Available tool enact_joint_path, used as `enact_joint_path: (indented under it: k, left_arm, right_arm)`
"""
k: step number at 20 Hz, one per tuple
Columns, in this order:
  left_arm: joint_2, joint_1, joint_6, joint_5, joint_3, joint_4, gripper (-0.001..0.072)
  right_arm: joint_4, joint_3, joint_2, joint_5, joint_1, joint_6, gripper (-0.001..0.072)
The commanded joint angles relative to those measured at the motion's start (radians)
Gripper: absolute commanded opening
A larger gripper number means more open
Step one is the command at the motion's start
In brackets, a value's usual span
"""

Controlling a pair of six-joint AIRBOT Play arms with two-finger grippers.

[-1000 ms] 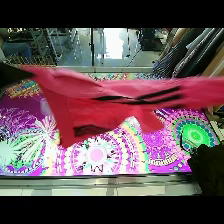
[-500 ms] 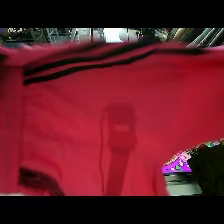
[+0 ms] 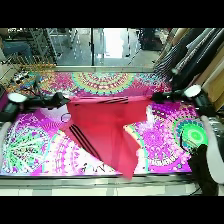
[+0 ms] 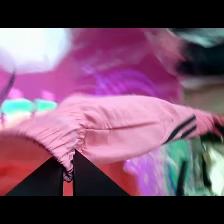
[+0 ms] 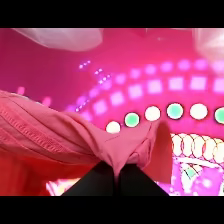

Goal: Fold the clothes and pants, and hang the long-sleeved shirts on hangers.

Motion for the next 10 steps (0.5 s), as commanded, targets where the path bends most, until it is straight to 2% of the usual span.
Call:
enact_joint_path:
  k: [1,4,6,8,10]
  left_arm:
    - [-0.125,-0.013,0.004,0.132,0.064,-0.036,0.0010]
    - [-0.122,0.028,0.003,0.020,0.154,-0.020,0.0010]
    - [-0.122,0.079,-0.002,-0.163,0.176,0.043,0.0010]
    - [-0.124,0.132,-0.010,-0.384,0.176,0.132,0.0010]
    - [-0.125,0.160,-0.037,-0.515,0.176,0.274,0.0009]
  right_arm:
    - [0.029,0.000,-0.069,-0.052,0.000,-0.013,0.0014]
    - [0.018,0.048,0.020,0.112,0.000,-0.036,0.0014]
    - [-0.010,0.047,0.104,0.298,0.000,-0.032,0.0014]
    - [-0.012,0.008,0.172,0.490,0.006,0.014,0.0014]
    - [-0.019,-0.112,0.236,0.599,0.030,0.064,0.0014]
